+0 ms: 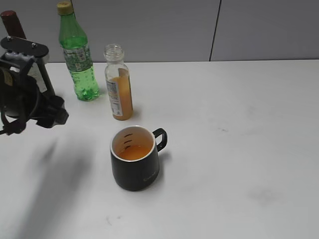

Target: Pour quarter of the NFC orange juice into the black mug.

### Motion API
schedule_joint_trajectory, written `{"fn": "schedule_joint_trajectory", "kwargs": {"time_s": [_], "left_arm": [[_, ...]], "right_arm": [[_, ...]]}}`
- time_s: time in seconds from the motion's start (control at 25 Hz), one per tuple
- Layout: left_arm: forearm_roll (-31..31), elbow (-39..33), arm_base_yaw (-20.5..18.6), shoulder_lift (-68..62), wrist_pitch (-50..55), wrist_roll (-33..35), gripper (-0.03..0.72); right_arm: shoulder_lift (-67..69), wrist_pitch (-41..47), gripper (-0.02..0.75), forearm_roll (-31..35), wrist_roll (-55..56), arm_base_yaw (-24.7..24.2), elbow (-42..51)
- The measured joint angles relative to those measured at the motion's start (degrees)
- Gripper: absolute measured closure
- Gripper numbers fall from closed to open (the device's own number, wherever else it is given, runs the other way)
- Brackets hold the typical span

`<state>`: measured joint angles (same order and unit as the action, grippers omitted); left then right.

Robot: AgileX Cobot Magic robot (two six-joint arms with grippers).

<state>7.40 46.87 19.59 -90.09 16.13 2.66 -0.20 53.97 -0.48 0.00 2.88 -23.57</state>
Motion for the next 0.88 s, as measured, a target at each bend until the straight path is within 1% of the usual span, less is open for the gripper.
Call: {"fn": "schedule_joint_trajectory", "kwargs": {"time_s": [0.16, 0.28, 0.4, 0.56, 0.76, 0.88], "left_arm": [[-2.6, 5.0, 0.0, 2.7, 21.4, 0.0, 0.070], [-4.1, 6.9, 0.0, 6.3, 31.9, 0.0, 0.079], [-6.2, 6.9, 0.0, 11.9, 37.7, 0.0, 0.083], [-8.3, 5.2, 0.0, 22.2, 41.4, 0.0, 0.085], [-8.6, -0.8, 0.0, 37.6, 46.4, 0.0, 0.031], [-8.5, -4.8, 0.0, 49.0, 47.9, 0.0, 0.020]], "right_arm": [[0.0, 0.0, 0.150, 0.0, 0.0, 0.0, 0.0], [0.0, 0.0, 0.150, 0.0, 0.0, 0.0, 0.0], [0.0, 0.0, 0.150, 0.0, 0.0, 0.0, 0.0], [0.0, 0.0, 0.150, 0.0, 0.0, 0.0, 0.0], [0.0, 0.0, 0.150, 0.0, 0.0, 0.0, 0.0], [0.0, 0.0, 0.150, 0.0, 0.0, 0.0, 0.0]]}}
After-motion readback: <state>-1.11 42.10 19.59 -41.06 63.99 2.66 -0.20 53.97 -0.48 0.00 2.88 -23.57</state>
